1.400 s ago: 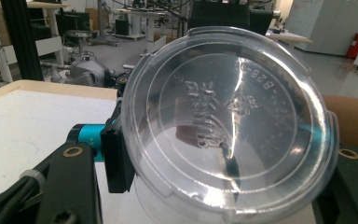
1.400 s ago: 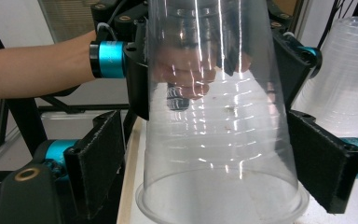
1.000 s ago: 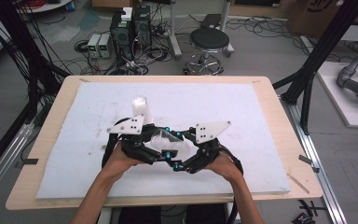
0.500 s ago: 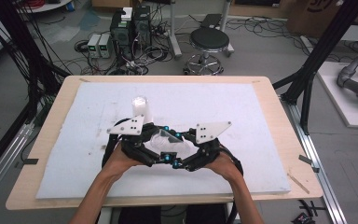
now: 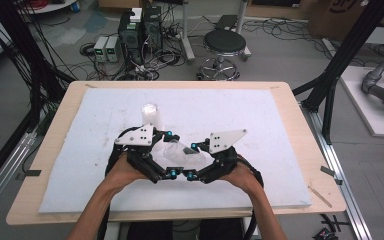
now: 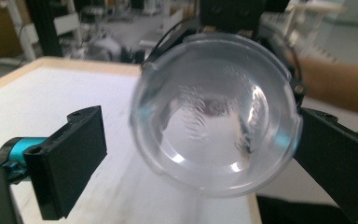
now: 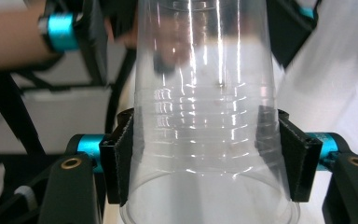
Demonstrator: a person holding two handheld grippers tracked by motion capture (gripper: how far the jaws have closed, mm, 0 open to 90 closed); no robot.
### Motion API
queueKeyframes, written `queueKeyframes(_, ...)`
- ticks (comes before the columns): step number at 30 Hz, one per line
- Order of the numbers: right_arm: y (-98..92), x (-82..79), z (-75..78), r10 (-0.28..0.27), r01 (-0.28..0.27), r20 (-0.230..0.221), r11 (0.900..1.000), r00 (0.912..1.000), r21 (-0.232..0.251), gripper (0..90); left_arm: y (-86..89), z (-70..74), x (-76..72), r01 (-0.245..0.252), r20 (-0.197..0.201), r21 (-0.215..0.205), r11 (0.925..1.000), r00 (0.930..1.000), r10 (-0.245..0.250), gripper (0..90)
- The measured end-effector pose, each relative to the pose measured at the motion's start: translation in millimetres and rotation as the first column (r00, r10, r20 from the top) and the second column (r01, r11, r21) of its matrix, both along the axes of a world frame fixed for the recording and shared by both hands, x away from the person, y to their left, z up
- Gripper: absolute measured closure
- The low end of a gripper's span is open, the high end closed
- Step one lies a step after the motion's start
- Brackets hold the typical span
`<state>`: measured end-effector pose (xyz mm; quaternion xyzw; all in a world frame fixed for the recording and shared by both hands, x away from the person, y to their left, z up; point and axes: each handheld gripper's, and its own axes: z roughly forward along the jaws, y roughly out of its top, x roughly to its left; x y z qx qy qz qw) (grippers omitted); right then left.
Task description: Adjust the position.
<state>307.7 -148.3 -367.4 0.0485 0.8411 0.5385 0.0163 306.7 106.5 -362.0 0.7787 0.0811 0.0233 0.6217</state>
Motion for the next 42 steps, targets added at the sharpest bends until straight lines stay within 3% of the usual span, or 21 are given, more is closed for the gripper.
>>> queueKeyframes(2, 0.5, -0.5, 2.2, 0.007, -0.006, 0.006, 0.998, 1.0000, -0.064, 33.1, 2.9, 3.3, 0.1, -0.009, 0.006, 0.064, 0.9979, 0.9999, 0.009, 3.9)
queueKeyframes(3, 2.0, -1.3, 5.7, 0.012, -0.012, 0.002, 0.991, 0.9999, -0.130, 33.1, 3.5, 5.7, 0.0, -0.003, 0.009, 0.131, 0.9914, 1.0000, 0.002, 3.9)
queueKeyframes(4, 2.0, -1.3, 5.7, 0.012, -0.012, 0.002, 0.991, 0.9999, -0.130, 33.1, 3.5, 5.7, 0.0, -0.003, 0.009, 0.131, 0.9914, 1.0000, 0.002, 3.9)
queueKeyframes(6, 4.6, -2.2, 9.9, 0.015, -0.014, 0.001, 0.978, 0.9999, -0.207, 33.2, 3.3, 8.9, 0.6, 0.005, 0.022, 0.243, 0.9700, 0.9997, -0.010, 3.9)
queueKeyframes(7, 7.5, -2.7, 14.5, 0.012, -0.013, -0.003, 0.961, 0.9999, -0.275, 33.3, 3.0, 9.7, 0.9, 0.009, 0.020, 0.272, 0.9622, 0.9997, -0.015, 3.9)
queueKeyframes(8, 7.5, -2.7, 14.5, 0.012, -0.013, -0.003, 0.961, 0.9999, -0.275, 33.3, 2.6, 10.7, 1.1, 0.014, 0.015, 0.304, 0.9526, 0.9997, -0.019, 3.9)
queueKeyframes(9, 10.2, -2.4, 19.4, 0.008, -0.011, -0.011, 0.942, 0.9999, -0.336, 33.3, 1.6, 11.2, 1.2, 0.021, 0.009, 0.330, 0.9439, 0.9996, -0.025, 3.9)
queueKeyframes(10, 10.2, -2.4, 19.4, 0.008, -0.011, -0.011, 0.942, 0.9999, -0.336, 33.3, 1.2, 12.4, 1.4, 0.027, 0.010, 0.362, 0.9318, 0.9994, -0.033, 3.9)
queueKeyframes(16, 18.5, -1.2, 31.6, 0.007, -0.014, -0.017, 0.873, 0.9998, -0.488, 33.3, -3.4, 13.1, 4.9, 0.069, -0.024, 0.489, 0.8694, 0.9975, -0.066, 3.9)
queueKeyframes(20, 25.1, 1.9, 35.2, 0.012, -0.017, -0.012, 0.829, 0.9999, -0.558, 33.3, -5.9, 15.1, 7.4, 0.084, -0.042, 0.516, 0.8524, 0.9964, -0.073, 3.9)
queueKeyframes(21, 27.5, 2.1, 37.2, 0.002, -0.015, -0.023, 0.810, 0.9997, -0.587, 33.3, -6.7, 15.7, 7.7, 0.088, -0.048, 0.523, 0.8478, 0.9962, -0.073, 3.9)
queueKeyframes(24, 30.2, 2.8, 39.9, 0.004, -0.020, -0.028, 0.798, 0.9996, -0.603, 33.3, -8.5, 17.2, 9.1, 0.093, -0.052, 0.538, 0.8375, 0.9957, -0.077, 4.0)
queueKeyframes(25, 30.2, 2.8, 39.9, 0.004, -0.020, -0.028, 0.798, 0.9996, -0.603, 33.3, -9.1, 17.6, 8.9, 0.092, -0.053, 0.537, 0.8384, 0.9957, -0.075, 4.0)
queueKeyframes(27, 32.5, 3.1, 41.6, 0.007, -0.023, -0.028, 0.779, 0.9996, -0.626, 33.3, -9.3, 19.8, 9.2, 0.116, -0.062, 0.528, 0.8415, 0.9933, -0.098, 12.2)
queueKeyframes(28, 32.5, 3.1, 41.6, 0.007, -0.023, -0.028, 0.779, 0.9996, -0.626, 33.3, -9.9, 20.1, 8.7, 0.127, -0.067, 0.519, 0.8456, 0.9919, -0.107, 12.2)
queueKeyframes(30, 34.1, 4.2, 41.9, 0.006, -0.022, -0.028, 0.777, 0.9996, -0.629, 33.3, -12.0, 19.8, 8.0, 0.128, -0.062, 0.522, 0.8433, 0.9918, -0.112, 13.2)
queueKeyframes(33, 35.4, 4.0, 41.4, 0.002, -0.021, -0.030, 0.774, 0.9995, -0.632, 33.3, -14.8, 18.7, 8.7, 0.128, -0.060, 0.537, 0.8336, 0.9917, -0.114, 13.2)
queueKeyframes(36, 36.0, 3.4, 40.7, 0.005, -0.024, -0.031, 0.772, 0.9995, -0.635, 33.3, -17.3, 17.5, 8.5, 0.131, -0.066, 0.532, 0.8365, 0.9914, -0.113, 13.6)
queueKeyframes(38, 36.5, 3.5, 40.1, 0.012, -0.028, -0.029, 0.772, 0.9995, -0.635, 33.3, -18.1, 17.6, 8.8, 0.140, -0.063, 0.535, 0.8331, 0.9901, -0.125, 15.2)
queueKeyframes(40, 36.8, 3.6, 39.8, 0.014, -0.031, -0.032, 0.774, 0.9994, -0.632, 33.3, -19.2, 17.2, 8.3, 0.142, -0.068, 0.526, 0.8385, 0.9898, -0.125, 18.2)
queueKeyframes(42, 37.5, 3.7, 39.1, 0.015, -0.032, -0.032, 0.777, 0.9994, -0.629, 33.3, -19.8, 17.2, 9.1, 0.143, -0.066, 0.535, 0.8324, 0.9897, -0.128, 19.6)
